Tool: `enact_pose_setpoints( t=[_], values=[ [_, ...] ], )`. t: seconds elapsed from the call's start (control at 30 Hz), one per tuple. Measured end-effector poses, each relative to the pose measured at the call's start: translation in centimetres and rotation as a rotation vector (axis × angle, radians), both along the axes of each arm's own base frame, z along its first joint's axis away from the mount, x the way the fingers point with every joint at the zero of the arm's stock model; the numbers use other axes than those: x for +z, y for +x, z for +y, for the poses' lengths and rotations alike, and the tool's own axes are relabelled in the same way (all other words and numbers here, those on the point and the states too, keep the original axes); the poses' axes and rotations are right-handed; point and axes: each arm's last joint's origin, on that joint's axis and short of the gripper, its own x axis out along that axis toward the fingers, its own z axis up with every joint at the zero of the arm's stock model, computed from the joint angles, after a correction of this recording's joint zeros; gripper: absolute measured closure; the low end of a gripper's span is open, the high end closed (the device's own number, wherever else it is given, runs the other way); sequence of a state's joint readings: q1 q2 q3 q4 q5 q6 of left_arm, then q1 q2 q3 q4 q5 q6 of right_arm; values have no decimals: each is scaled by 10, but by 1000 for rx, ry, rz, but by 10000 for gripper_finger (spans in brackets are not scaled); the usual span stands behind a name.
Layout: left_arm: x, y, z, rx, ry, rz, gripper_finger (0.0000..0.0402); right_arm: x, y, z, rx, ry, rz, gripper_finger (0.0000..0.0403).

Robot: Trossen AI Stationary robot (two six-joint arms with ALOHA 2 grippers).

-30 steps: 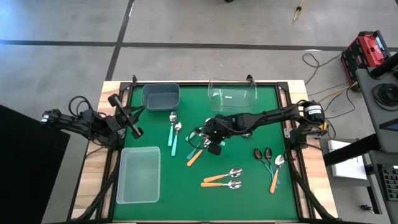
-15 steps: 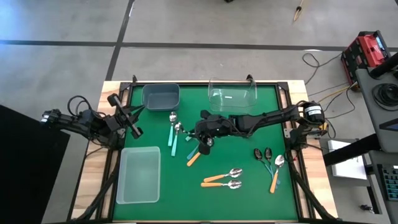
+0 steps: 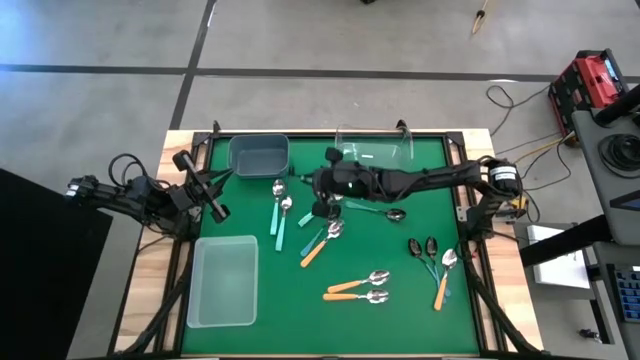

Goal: Sort silverware by color (type)
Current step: Put the light blue spoon into the transparent bin

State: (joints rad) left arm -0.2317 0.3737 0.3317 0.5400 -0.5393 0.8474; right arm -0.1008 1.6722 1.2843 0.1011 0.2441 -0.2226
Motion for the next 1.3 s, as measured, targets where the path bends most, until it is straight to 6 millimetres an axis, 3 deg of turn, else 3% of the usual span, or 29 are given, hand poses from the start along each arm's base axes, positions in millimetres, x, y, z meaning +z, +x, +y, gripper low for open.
enact_pose_setpoints(
  t=[0.2,0.43,0.97,1.13,1.3],
  values=[
    [0,0,0,0,0,1,401,19,-6,-33,-85,-14,155,369],
    [0,0,0,1,0,2,401,27,-28,-69,-175,34,404,369],
    [0,0,0,2,0,3,401,9,-93,-134,-250,104,874,369],
    [0,0,0,2,0,4,401,5,-99,-146,-262,121,924,369],
    [0,0,0,2,0,4,401,-2,-93,-152,-238,111,951,369]
  ],
)
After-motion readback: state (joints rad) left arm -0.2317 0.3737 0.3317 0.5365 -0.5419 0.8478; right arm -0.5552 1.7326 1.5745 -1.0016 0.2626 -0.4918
